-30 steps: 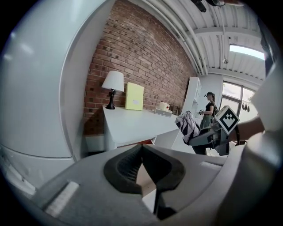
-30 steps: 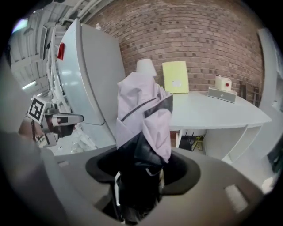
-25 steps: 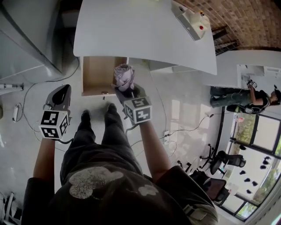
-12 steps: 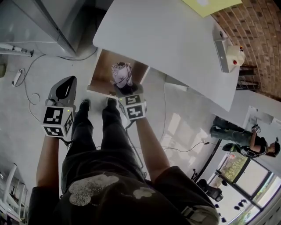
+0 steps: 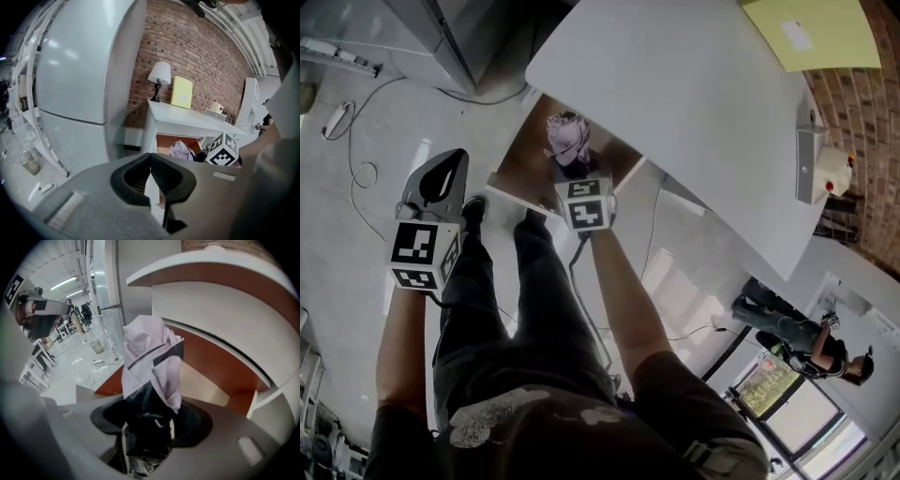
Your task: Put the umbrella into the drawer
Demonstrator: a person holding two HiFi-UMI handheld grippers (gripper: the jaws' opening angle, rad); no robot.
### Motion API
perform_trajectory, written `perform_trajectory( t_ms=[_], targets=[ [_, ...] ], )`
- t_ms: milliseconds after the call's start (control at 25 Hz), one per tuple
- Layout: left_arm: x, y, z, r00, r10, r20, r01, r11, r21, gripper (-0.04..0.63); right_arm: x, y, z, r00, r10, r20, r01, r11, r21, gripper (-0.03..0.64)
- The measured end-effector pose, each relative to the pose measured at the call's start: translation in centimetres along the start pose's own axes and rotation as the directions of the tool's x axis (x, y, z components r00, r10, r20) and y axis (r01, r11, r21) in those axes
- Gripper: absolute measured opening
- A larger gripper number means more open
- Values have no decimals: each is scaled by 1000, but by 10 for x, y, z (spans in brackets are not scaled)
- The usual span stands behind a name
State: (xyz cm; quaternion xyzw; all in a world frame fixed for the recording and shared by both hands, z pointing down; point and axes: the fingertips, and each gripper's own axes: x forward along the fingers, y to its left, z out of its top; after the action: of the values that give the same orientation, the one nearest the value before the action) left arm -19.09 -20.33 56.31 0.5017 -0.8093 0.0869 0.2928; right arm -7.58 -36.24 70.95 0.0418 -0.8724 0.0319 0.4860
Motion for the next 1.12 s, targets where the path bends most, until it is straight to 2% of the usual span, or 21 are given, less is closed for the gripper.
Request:
perform_trajectory(
  t_ms=[320, 640, 960, 1120],
  targets=[
    [9, 2, -39, 999, 36, -21, -38, 997, -68, 11, 50, -22, 2, 1000, -20, 9, 21, 1000, -18, 264],
    [18, -6, -59, 998, 38, -45, -42, 996, -80, 11, 91, -31, -9, 1000, -17, -18, 16, 999, -36, 265],
    [20, -13, -71, 996, 67, -64, -73, 992, -99, 11, 100, -25, -13, 999, -38, -30, 36, 997, -69, 279],
    [20, -18, -69, 995, 88, -54, -94, 990, -107, 11, 100, -21, -13, 1000, -2, -27, 0, 998, -68, 308]
  ],
)
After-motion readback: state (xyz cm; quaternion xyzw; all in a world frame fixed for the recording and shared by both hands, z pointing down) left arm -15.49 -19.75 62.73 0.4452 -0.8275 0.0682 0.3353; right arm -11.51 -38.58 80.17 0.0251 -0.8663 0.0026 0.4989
